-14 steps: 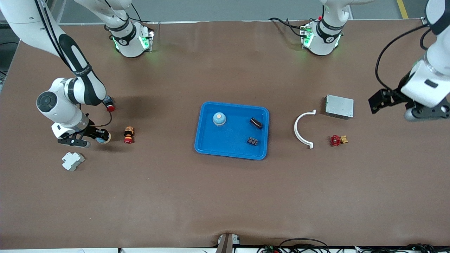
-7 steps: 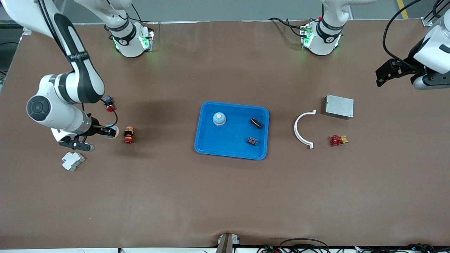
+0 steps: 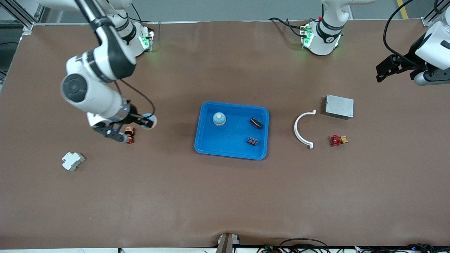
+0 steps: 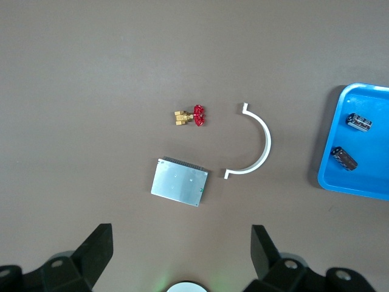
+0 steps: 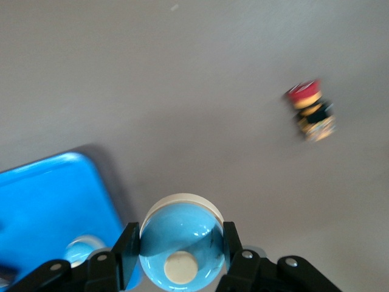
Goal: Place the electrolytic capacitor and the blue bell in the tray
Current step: 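Carry the second blue bell to the tray with the right gripper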
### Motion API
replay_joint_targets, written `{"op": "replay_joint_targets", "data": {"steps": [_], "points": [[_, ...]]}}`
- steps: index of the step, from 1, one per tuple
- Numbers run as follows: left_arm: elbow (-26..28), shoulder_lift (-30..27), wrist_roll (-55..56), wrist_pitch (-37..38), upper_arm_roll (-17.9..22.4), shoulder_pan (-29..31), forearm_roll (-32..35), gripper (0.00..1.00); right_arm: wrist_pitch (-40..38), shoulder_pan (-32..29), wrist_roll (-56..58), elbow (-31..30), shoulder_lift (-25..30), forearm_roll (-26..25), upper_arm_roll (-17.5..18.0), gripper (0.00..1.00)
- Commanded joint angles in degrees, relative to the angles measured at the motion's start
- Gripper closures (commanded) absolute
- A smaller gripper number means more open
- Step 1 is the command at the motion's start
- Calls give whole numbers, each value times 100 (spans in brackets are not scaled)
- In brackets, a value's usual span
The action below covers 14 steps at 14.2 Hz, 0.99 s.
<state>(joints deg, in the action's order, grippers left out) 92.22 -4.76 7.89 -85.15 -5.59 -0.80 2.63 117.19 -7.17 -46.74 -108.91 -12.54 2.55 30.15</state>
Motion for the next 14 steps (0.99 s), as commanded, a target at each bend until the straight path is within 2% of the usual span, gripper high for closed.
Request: {"op": "replay_joint_targets", "data": {"steps": [1,3,6,10,14], "points": [[94,-139,-94,42,32,27,-123,0,66,425,-799,229,-12,-70,61,100],[86,-148,-103,86,32,44,-123,0,259,812,-1650,422,-265,-568,61,100],[77,-209,-112,139,14,45,-131,0,278,1270,-2846,1028,-1046,-1369,61,100],[68,-218,-112,288,-12,36,-263,0,471,1683,-3744,1565,-1899,-1888,44,100],[68,-201,-190,297,-21,9,-237,0,586,1991,-4509,2057,-2700,-2670,-9,100]]}}
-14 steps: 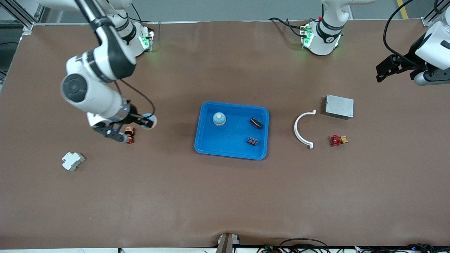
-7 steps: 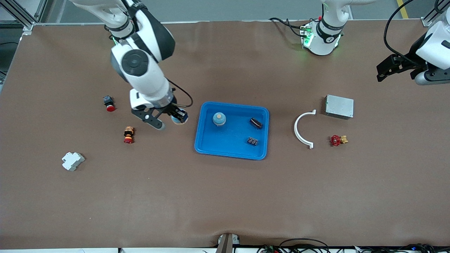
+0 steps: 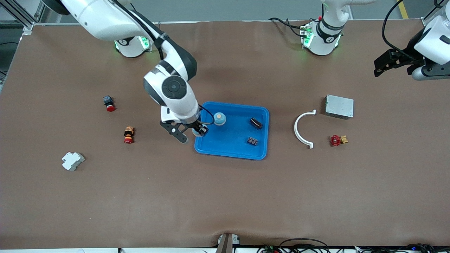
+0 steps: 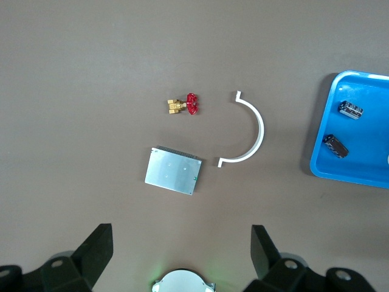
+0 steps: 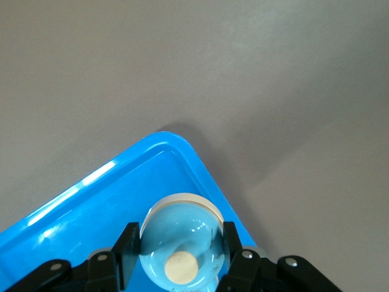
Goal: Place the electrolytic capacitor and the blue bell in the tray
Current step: 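Carry the second blue bell to the tray with the right gripper, then lower the bell into the tray and open the right gripper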
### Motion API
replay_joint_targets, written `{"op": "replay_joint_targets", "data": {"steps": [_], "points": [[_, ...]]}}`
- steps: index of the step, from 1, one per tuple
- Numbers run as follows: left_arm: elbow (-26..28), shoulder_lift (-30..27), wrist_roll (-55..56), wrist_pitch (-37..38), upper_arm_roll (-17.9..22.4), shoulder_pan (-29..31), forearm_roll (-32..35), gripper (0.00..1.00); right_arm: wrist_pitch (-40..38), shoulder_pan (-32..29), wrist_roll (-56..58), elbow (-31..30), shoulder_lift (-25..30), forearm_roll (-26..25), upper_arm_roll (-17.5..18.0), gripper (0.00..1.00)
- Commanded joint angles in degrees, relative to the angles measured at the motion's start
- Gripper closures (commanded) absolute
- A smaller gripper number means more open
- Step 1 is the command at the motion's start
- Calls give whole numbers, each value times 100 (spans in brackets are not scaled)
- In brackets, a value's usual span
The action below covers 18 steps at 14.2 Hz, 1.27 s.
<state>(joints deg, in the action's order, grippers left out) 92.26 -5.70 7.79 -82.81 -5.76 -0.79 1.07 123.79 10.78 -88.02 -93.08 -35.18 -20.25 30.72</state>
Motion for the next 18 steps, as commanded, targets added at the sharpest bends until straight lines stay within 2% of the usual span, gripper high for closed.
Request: {"op": "replay_joint_targets", "data": {"steps": [1,6,18], "points": [[64,-115,-216,63,-12,17,-89,0,-65,248,-452,536,-559,-470,-127,100],[29,-133,-217,89,-21,0,-89,0,31,828,-592,1046,-972,-418,-654,100],[38,-133,-208,89,-39,17,-54,0,427,1057,-1182,1179,-1395,-418,-681,100]]}}
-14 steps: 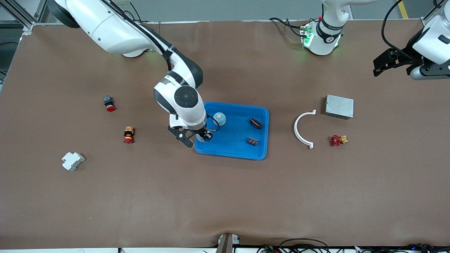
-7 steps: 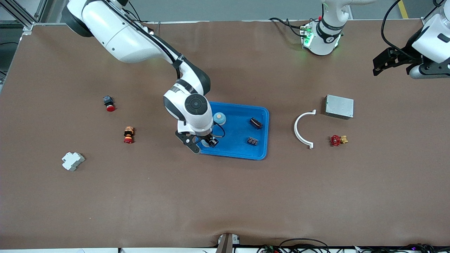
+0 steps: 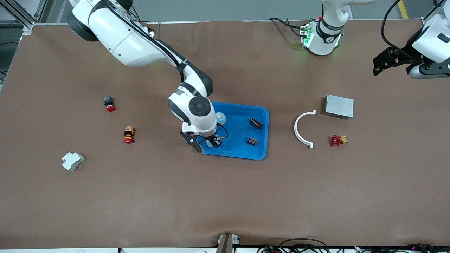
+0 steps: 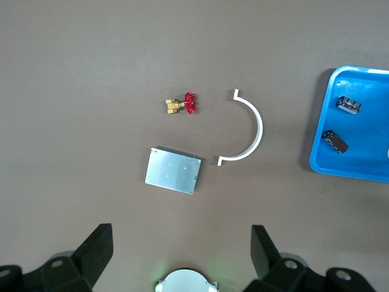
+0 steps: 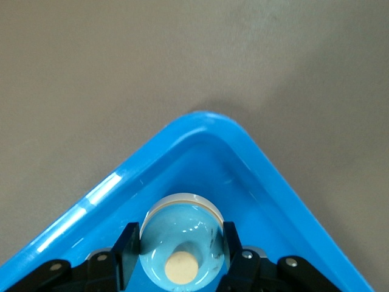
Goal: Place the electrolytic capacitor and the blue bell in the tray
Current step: 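Lower the bell into the tray and open the right gripper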
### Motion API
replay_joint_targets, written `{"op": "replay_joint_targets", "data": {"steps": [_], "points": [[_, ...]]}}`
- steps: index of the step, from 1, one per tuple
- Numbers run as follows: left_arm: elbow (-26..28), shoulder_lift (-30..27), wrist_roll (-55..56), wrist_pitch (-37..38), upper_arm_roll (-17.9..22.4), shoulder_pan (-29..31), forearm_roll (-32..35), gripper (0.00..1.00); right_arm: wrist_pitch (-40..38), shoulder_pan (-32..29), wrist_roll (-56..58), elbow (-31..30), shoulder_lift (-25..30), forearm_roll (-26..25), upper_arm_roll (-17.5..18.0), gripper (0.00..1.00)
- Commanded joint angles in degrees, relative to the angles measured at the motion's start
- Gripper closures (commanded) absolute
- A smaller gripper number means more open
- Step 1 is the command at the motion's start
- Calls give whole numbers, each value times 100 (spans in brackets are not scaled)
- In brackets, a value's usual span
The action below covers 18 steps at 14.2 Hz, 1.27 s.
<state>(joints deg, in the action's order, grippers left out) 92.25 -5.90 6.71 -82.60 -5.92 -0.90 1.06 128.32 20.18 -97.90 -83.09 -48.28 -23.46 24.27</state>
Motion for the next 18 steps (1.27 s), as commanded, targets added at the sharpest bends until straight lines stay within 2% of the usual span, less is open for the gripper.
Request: {"op": "replay_joint_targets", "data": {"steps": [1,8,12,16,17,18], "points": [[39,-104,-100,69,-24,11,-45,0,-27,135,-220,179,-85,-97,-37,100],[39,-43,-100,16,-85,2,-36,0,-18,206,-291,179,-146,-123,-46,100],[82,-60,-100,34,-85,19,-27,0,61,337,-291,170,-172,-123,-238,100],[74,-69,-91,51,-94,2,-27,0,201,346,-439,170,-208,-123,-265,100],[65,-78,-91,51,-137,11,-36,0,228,364,-501,170,-208,-123,-265,89],[56,-104,-91,60,-155,37,-36,0,263,372,-536,170,-208,-123,-265,1]]}}
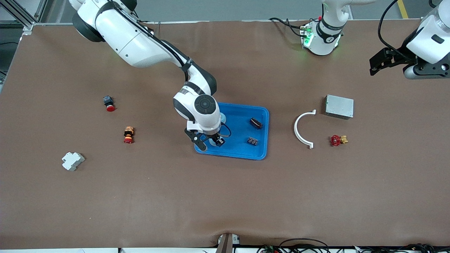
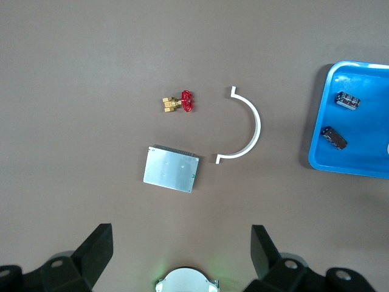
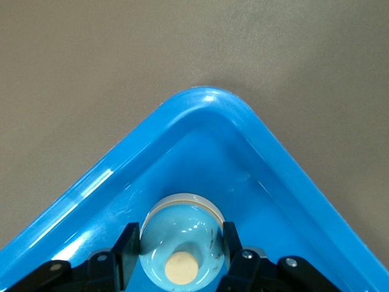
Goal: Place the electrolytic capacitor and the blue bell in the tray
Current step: 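Lower the bell into the tray and open the right gripper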
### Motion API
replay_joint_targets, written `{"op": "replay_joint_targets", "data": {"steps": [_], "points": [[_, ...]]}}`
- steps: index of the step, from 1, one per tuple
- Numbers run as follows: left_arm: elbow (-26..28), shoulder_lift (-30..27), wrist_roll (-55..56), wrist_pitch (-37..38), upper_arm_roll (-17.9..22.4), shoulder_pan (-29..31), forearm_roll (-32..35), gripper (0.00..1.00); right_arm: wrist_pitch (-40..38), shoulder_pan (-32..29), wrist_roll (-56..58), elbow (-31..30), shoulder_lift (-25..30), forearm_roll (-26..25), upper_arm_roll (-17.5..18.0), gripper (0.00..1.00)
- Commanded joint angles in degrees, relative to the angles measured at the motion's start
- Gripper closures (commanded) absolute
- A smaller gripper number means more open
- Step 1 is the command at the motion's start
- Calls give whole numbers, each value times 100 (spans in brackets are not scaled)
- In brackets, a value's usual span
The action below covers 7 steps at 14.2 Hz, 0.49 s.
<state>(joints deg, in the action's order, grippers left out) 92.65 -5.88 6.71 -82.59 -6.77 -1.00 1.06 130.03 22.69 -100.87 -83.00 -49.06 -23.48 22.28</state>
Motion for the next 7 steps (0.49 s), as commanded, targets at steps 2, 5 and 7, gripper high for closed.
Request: {"op": "replay_joint_targets", "data": {"steps": [2,5,7], "points": [[16,-158,-4,137,-70,56,-45,0,93,130,-232,153,-131,-148,-74,0],[34,-176,-38,164,-70,56,-27,0,84,139,-223,153,-131,-209,-74,0],[34,-176,-38,164,-61,65,-27,0,49,121,-127,162,-113,-297,-74,0]]}}
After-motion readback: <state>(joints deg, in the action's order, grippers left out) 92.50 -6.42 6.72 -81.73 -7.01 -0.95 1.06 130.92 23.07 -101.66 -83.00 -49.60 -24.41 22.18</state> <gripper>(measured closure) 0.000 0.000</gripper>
